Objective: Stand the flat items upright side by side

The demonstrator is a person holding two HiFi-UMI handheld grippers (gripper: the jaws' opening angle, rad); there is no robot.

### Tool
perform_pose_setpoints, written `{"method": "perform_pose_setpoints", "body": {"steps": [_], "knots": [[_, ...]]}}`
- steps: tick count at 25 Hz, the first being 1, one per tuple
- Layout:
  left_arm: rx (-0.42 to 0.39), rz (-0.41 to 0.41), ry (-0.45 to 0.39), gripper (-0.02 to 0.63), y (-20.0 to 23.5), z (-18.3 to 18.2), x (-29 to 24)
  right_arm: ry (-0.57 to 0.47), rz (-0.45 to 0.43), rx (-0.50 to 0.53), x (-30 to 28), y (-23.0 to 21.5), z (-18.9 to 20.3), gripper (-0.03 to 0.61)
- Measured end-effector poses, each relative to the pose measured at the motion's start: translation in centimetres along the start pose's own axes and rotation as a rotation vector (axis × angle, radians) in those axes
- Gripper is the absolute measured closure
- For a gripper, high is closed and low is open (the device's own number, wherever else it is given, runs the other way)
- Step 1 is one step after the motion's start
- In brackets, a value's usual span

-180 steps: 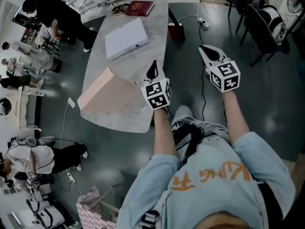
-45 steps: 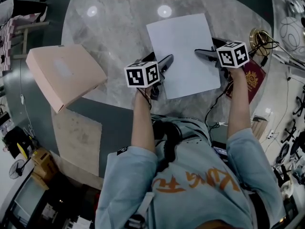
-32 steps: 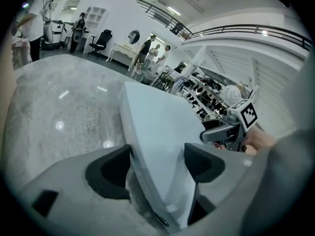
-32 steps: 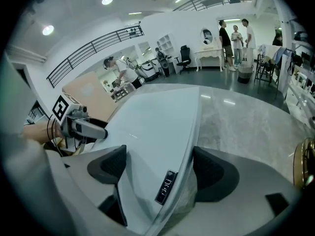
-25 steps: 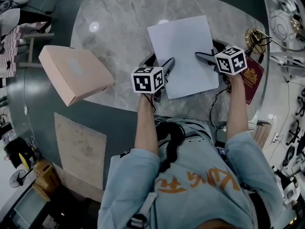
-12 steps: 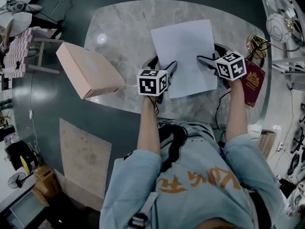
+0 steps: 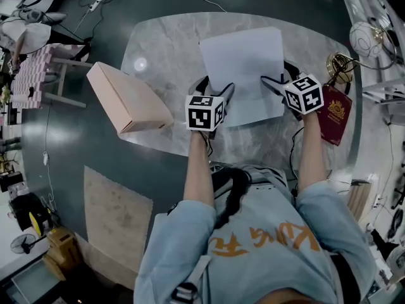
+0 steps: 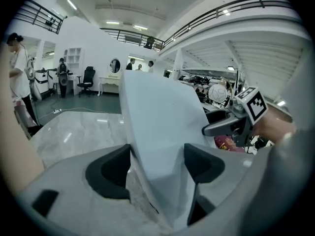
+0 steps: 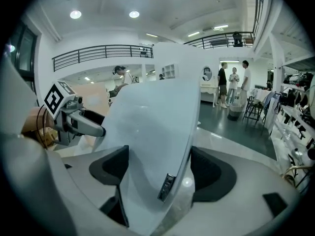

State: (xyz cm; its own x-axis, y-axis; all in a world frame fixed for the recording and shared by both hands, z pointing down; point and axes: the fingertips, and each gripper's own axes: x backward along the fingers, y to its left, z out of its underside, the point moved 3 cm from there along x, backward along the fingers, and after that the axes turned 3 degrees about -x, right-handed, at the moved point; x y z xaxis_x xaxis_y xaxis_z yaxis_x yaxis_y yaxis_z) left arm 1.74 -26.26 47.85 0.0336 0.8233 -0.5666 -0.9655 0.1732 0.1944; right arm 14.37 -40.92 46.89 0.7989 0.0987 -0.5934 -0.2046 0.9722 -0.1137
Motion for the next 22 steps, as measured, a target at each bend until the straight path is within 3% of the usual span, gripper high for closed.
{"method": "perform_pose_setpoints", "body": {"steps": [12, 22], "knots": [[-0.117, -0.068, -0.085, 0.264, -0.2, -1.7, 1.1, -0.167, 0.098, 0.106, 1.4, 0.7, -1.3, 0.186], [-0.131, -0.061, -0.154, 0.276, -1.3, -1.0, 3.0, -0.21, 0.137, 0.13, 3.1, 2.2, -0.2, 0.186]]}}
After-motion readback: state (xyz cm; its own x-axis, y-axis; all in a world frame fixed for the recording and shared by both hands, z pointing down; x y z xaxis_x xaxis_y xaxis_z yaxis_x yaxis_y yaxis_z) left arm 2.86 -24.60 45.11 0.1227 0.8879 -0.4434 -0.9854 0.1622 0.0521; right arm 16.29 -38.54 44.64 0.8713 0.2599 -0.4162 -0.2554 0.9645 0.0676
